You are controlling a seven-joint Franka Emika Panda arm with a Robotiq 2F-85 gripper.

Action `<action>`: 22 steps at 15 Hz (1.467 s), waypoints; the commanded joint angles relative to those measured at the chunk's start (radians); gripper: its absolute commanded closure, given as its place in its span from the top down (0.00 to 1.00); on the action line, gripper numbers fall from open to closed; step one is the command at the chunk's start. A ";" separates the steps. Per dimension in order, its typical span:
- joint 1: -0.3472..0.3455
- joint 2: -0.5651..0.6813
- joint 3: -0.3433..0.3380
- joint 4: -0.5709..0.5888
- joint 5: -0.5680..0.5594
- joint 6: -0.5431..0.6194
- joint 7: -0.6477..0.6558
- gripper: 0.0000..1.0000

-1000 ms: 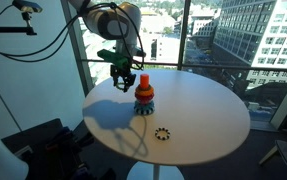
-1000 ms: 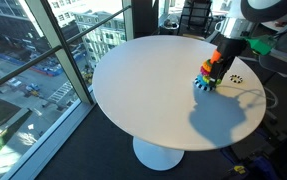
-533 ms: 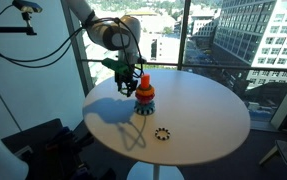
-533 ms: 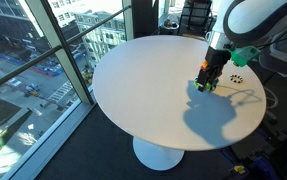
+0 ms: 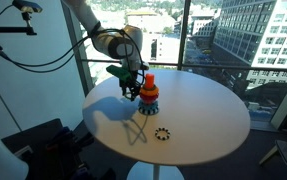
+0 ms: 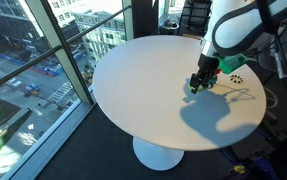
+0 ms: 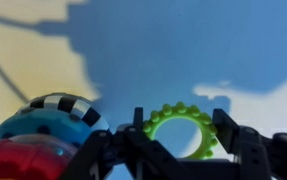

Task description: Pick up the green ring from the stack and put it on the table

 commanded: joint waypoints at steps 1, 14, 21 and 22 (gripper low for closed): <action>0.016 0.045 -0.005 0.037 -0.045 0.006 0.059 0.44; 0.019 0.058 -0.005 0.069 -0.082 -0.051 0.068 1.00; 0.017 -0.045 -0.009 0.075 -0.102 -0.181 0.068 1.00; 0.016 -0.062 -0.011 0.078 -0.106 -0.207 0.070 1.00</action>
